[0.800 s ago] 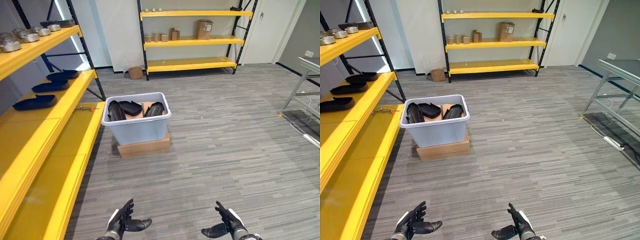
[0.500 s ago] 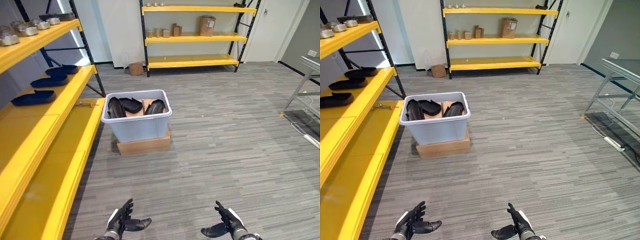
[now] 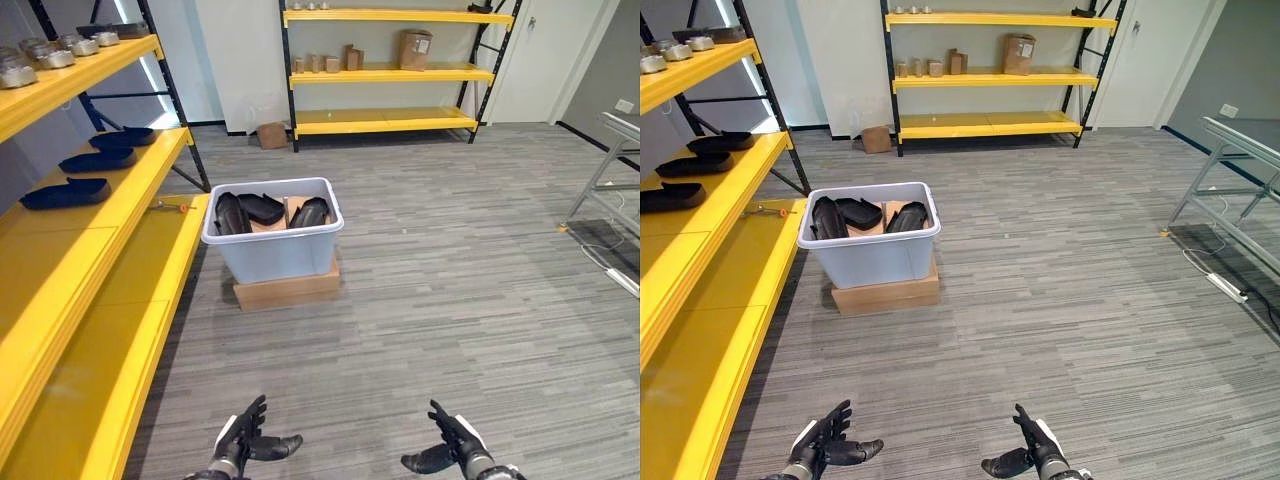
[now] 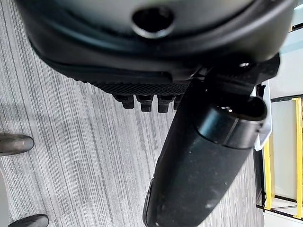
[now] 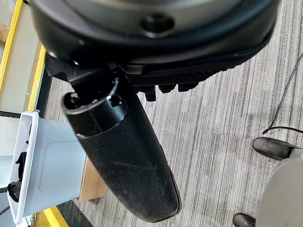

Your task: Move parts from the plastic box to the shelf.

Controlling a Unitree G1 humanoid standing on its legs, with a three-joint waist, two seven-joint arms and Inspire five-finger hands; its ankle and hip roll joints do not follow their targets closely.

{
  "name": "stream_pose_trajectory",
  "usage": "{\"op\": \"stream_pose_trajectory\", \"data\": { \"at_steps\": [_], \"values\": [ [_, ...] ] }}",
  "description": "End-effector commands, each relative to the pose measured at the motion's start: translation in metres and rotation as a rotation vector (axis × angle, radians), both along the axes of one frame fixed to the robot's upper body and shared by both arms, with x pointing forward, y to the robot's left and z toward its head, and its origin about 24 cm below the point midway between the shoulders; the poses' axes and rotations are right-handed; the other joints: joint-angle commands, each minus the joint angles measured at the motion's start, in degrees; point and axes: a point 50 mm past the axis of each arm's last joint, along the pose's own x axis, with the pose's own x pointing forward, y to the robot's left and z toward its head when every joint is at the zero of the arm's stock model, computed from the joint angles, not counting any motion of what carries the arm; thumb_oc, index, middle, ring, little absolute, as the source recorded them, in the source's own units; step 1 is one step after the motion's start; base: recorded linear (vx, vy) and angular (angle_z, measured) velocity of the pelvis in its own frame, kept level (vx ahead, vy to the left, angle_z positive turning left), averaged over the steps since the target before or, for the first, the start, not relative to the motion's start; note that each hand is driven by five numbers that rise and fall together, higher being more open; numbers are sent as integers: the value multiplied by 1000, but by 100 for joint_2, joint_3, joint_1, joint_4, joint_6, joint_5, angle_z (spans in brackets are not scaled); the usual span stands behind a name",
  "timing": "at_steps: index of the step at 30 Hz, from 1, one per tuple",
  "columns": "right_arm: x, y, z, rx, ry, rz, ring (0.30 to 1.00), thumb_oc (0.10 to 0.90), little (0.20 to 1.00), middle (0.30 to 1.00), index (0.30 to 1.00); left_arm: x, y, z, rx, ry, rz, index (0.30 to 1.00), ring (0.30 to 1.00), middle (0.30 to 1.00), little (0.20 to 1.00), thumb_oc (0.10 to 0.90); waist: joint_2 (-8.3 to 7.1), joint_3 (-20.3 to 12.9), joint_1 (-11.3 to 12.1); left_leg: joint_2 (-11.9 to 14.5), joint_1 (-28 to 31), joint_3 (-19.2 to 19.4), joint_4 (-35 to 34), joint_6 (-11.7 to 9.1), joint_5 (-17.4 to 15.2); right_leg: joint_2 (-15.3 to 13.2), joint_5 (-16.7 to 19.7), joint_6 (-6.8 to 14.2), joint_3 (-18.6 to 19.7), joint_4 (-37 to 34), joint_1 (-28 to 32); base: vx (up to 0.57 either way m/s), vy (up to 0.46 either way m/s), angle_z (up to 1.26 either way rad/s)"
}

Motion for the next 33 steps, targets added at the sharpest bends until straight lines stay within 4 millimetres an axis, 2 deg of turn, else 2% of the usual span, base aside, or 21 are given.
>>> {"op": "stream_pose_trajectory", "data": {
  "at_steps": [1,9,15,17,19,20,22,23,24,27,29,31,32,33],
  "values": [
    [43,10,33,57,-227,40,1000,900,1000,1000,1000,40,9,31,58,-214,-24,1000,1000,1000,1000,900,-144,-49,-15,-242,-206,-74,-23,23,69,119,83,-101,-180,41,-82,0,0,0],
    [45,10,33,49,-229,47,1000,900,1000,1000,1000,43,10,33,69,-224,-15,1000,1000,1000,1000,900,-142,-6,2,-276,-159,-66,-23,82,28,95,55,-91,-197,41,-27,0,0,0],
    [54,11,38,46,-256,68,1000,900,1000,1000,1000,47,14,33,79,-231,9,1000,1000,1000,1000,900,-144,111,26,-340,-94,-94,-23,205,15,3,20,-116,-274,229,-44,-5,49,4],
    [56,10,40,45,-270,72,1000,900,1000,1000,1000,49,16,36,89,-243,4,1000,1000,1000,1000,900,-128,210,49,-409,-70,-115,-23,303,25,-55,-124,-96,-257,708,-262,-34,110,12],
    [57,10,40,46,-270,72,1000,900,1000,1000,1000,50,17,37,92,-247,3,1000,1000,1000,1000,900,-128,241,52,-432,-78,-128,-21,322,43,-63,-160,-99,-254,887,-344,-34,92,8],
    [57,12,39,51,-268,68,1000,900,1000,1000,1000,52,17,37,105,-246,-10,1000,1000,1000,1000,900,-103,330,39,-496,-64,-169,-12,409,32,-73,-177,-42,-218,1414,-604,-35,89,4],
    [57,12,39,51,-268,68,1000,900,1000,1000,1000,52,17,37,105,-246,-11,1000,1000,1000,1000,900,-108,324,44,-501,-75,-164,-10,410,33,-78,-193,-40,-209,1447,-631,-33,98,3],
    [56,14,38,74,-268,45,1000,900,1000,1000,1000,58,16,40,122,-256,-37,1000,1000,1000,1000,900,-92,486,-51,-564,-25,-263,42,485,46,-99,293,-59,-49,2393,-1091,-37,123,-2],
    [57,14,40,75,-276,43,1000,900,1000,1000,1000,60,16,41,125,-263,-44,1000,1000,1000,1000,900,-74,518,-67,-556,-38,-309,43,500,53,-45,312,-77,-35,2597,-1219,-37,123,13],
    [57,15,39,83,-278,37,1000,900,1000,1000,1000,63,14,44,131,-278,-61,1000,1000,1000,1000,900,-32,509,-86,-565,-7,-322,18,513,9,-2,240,-118,-122,2606,-1400,62,67,20],
    [60,16,41,87,-286,39,1000,900,1000,1000,1000,65,12,44,124,-282,-66,1000,1000,1000,1000,900,-22,499,-158,-631,53,-354,-23,512,-44,277,171,-168,-47,2078,-1550,103,15,7],
    [62,15,40,85,-283,44,1000,900,1000,1000,1000,68,11,45,118,-292,-69,1000,1000,1000,1000,900,-89,546,-214,-741,111,-427,-23,526,-134,438,361,-132,73,1390,-1607,118,-12,3],
    [62,15,40,85,-283,44,1000,900,1000,1000,1000,68,11,45,118,-292,-69,1000,1000,1000,1000,900,-87,551,-214,-739,117,-427,-23,526,-135,439,363,-132,72,1385,-1598,205,-24,1],
    [65,15,41,74,-284,57,1000,900,1000,1000,1000,72,11,47,115,-305,-56,1000,1000,1000,1000,900,-117,579,-238,-811,213,-460,-23,517,-259,326,726,-32,-78,661,-1753,232,-27,23]
  ]
}}
